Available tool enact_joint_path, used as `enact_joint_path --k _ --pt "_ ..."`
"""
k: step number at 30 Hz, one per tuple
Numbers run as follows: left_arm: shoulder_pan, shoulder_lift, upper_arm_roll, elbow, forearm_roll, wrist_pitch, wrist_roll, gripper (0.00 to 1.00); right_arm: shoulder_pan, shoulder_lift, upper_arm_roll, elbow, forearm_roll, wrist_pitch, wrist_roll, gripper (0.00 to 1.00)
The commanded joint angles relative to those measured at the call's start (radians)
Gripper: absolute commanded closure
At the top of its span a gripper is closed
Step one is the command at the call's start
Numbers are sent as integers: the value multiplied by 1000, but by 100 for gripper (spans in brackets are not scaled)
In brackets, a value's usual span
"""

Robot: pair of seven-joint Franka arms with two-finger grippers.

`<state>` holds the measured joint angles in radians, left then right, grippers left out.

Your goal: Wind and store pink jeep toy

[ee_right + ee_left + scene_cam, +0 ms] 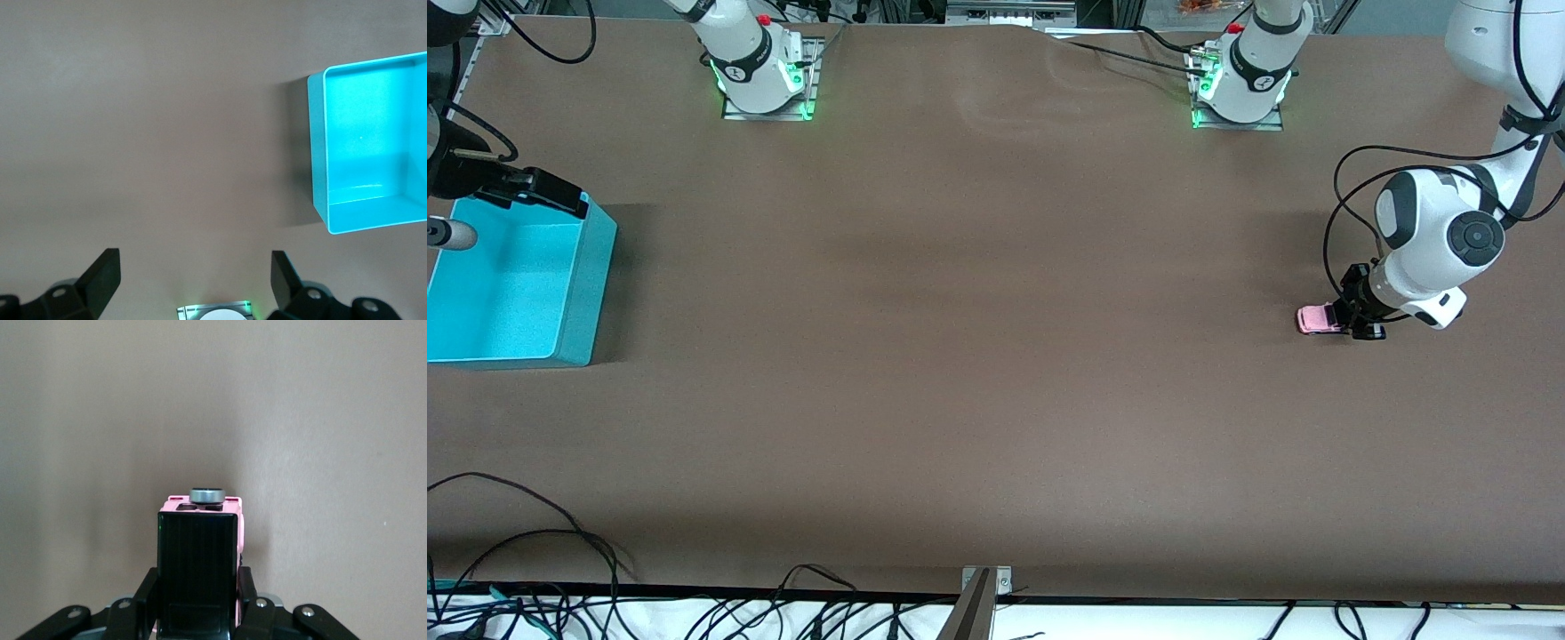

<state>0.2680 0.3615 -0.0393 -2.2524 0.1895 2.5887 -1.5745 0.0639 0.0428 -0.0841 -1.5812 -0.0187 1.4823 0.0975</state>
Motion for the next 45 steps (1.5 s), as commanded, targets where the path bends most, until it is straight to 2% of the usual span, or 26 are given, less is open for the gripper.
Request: enact_joint_path --k 1,45 --pt "28 83 -4 17 48 57 -4 80 -4 14 1 35 -13 -25 -9 0" --pt "128 117 4 63 47 57 211 83 -4 14 1 35 -20 -23 -9 0"
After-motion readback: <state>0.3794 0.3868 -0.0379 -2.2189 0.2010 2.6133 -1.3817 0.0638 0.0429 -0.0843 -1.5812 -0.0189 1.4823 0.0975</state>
